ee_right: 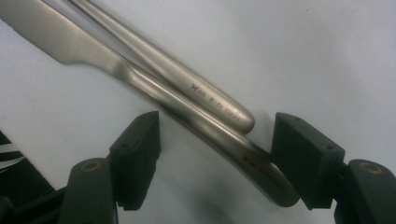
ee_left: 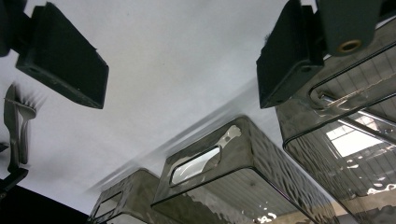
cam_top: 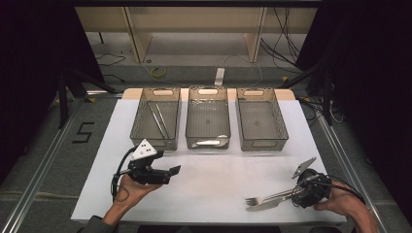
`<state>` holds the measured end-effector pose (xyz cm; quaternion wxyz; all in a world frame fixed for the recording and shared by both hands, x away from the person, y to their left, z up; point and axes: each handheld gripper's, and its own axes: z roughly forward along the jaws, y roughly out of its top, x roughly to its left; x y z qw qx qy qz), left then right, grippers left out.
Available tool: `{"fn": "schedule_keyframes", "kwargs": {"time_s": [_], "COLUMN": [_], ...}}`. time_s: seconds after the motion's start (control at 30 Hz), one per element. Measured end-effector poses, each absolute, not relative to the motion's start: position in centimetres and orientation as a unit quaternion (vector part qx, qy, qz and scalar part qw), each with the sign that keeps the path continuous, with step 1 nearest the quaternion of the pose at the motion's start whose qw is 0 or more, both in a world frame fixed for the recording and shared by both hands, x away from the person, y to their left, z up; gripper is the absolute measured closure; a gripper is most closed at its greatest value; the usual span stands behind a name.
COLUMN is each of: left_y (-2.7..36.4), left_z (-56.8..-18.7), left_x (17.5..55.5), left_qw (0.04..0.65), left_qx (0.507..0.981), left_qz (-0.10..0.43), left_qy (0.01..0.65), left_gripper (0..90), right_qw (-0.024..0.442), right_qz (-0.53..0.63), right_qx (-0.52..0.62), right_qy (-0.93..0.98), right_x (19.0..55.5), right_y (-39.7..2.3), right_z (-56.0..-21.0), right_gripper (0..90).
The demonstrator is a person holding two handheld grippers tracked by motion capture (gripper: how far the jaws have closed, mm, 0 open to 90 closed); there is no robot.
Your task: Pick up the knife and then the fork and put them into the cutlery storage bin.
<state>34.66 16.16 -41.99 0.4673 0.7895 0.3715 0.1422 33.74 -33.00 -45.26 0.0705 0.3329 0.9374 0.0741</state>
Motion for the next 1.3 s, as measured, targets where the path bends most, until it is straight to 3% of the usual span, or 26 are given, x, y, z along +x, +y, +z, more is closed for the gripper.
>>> {"fn": "schedule_keyframes", "kwargs": {"time_s": [0.3, 0.73, 1.3], "left_y": [16.2, 16.1, 16.0], "left_z": [-42.0, -42.1, -42.0], "left_x": [34.7, 34.7, 34.7], "left_qw": [0.465, 0.463, 0.462], "left_qx": [0.791, 0.793, 0.794], "left_qz": [0.143, 0.143, 0.143], "left_qy": [0.371, 0.370, 0.369], "left_gripper": [16.3, 16.4, 16.4], "right_qw": [0.061, 0.057, 0.041], "right_qz": [0.055, 0.043, 0.009], "right_qx": [0.321, 0.263, 0.218], "right_qy": [0.944, 0.962, 0.975], "right_x": [32.6, 32.2, 31.9], "right_y": [-32.5, -30.5, -29.1], "right_z": [-45.0, -45.0, -45.0], "right_gripper": [46.0, 51.0, 74.1]}}
